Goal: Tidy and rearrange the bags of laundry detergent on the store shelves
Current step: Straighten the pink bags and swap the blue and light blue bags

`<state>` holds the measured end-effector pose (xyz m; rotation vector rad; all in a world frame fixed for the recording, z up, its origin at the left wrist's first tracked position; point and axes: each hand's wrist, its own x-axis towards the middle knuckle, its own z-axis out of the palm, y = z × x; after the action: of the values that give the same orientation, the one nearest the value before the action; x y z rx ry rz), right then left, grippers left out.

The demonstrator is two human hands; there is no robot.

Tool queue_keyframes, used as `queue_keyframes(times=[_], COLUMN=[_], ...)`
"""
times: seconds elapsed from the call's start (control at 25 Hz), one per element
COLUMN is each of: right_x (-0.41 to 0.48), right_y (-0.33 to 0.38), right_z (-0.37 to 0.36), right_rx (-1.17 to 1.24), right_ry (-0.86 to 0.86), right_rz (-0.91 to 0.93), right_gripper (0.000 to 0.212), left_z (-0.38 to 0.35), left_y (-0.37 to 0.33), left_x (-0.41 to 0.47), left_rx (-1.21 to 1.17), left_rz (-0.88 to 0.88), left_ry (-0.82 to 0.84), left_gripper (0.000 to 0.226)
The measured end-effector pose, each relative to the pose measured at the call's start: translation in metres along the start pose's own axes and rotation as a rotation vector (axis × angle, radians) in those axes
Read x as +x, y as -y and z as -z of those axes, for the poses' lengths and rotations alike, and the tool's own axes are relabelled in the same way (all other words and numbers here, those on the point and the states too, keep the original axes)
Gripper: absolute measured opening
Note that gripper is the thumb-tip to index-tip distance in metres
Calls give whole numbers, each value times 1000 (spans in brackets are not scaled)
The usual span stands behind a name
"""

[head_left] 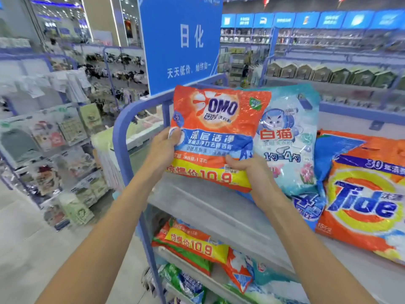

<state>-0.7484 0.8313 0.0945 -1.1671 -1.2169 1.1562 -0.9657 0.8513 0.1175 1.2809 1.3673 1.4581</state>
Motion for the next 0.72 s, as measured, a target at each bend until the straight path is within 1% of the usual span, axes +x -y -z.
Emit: queue_keyframes(times=[0.04, 0.08, 0.2, 0.32, 0.4, 0.44, 0.52, 0.56, 0.64, 0.72], right_x=[9, 18, 32, 39, 39, 36, 32, 31, 33, 33], right_y=[-1, -5, -18, -30, -33, -33, -31, -29, -31, -27], right_z=[-4, -9, -33, -48, -46, -45, -47, -51, -54, -57], right_rx=[-17, -24, -188, -329, -365, -355, -343, -355, -392, -374], right_ry=[0, 10, 13, -23, -75, -96, -140, -176, -242, -272], right_rz=[-1, 8, 57, 16, 2, -14, -35, -44, -53, -75], right_gripper=[32, 27, 29, 43, 49, 47, 35, 32, 39, 43], left_z=[0, 1, -1, -4, -1, 2, 5, 5, 4, 5], left_y=[9, 17, 49, 69, 72, 75, 77, 76, 74, 71], left_x=[13, 24, 53, 58, 55, 54, 54, 55, 54, 55], left_rx=[-14, -7, 84, 173, 207, 216, 246, 252, 266, 252], left_rz=[10, 11, -39, -57, -51, -35, -8, 12, 49, 72], left_ry=[-15, -22, -84, -137, -125, -119, -106, -91, -58, -10], left_gripper=[19, 20, 20, 14, 18, 23, 33, 36, 38, 38])
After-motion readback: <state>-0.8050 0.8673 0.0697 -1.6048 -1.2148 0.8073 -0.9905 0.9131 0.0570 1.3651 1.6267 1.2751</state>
